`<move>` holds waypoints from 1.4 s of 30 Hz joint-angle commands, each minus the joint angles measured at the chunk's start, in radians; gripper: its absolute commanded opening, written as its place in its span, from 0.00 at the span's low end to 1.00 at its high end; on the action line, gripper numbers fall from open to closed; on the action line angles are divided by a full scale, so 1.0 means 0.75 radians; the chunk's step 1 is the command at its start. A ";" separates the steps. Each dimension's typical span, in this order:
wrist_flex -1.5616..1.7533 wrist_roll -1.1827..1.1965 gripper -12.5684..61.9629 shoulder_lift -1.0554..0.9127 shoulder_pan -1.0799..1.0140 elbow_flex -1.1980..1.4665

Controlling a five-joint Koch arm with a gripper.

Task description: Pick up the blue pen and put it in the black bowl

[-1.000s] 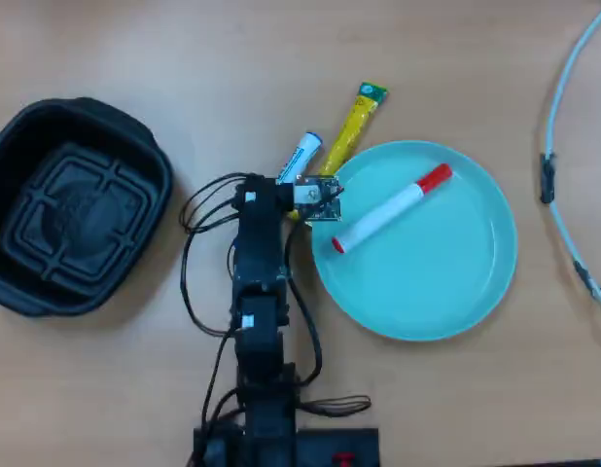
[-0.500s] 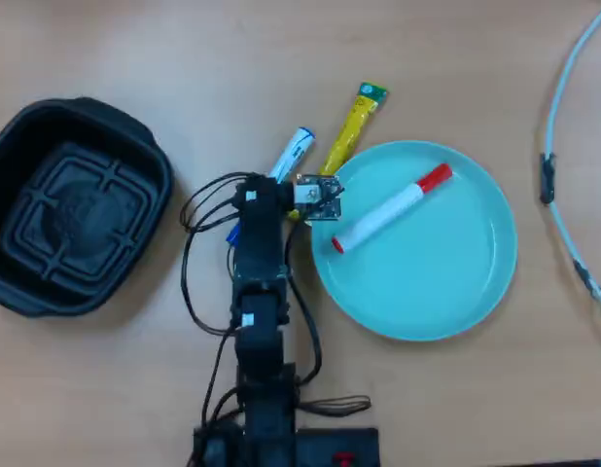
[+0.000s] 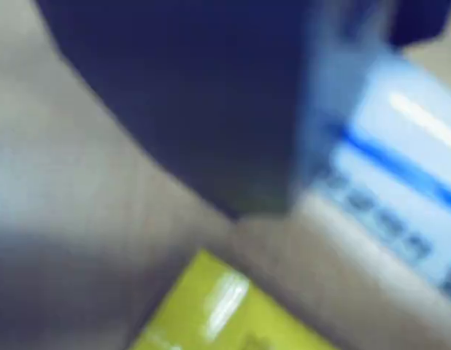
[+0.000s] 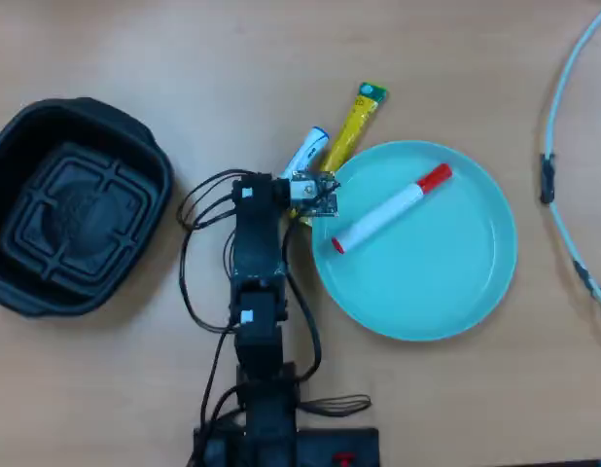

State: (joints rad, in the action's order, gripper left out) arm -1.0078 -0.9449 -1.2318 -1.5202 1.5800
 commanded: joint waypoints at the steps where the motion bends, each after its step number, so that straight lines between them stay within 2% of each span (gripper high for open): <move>1: -0.008 0.059 0.08 -0.018 0.000 -0.047; 8: -0.055 0.160 0.07 -0.047 0.018 -0.053; 17: -0.188 0.767 0.07 -0.243 0.067 -0.229; 26: -0.483 0.812 0.07 -0.264 0.145 -0.683; 30: -0.591 0.931 0.08 -0.266 0.145 -0.853; 35: -0.657 1.029 0.08 -0.358 0.211 -0.931; 42: -0.642 1.047 0.08 -0.458 0.481 -0.963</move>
State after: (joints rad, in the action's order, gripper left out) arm -1.4956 -0.1841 -1.4941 -1.2042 1.0155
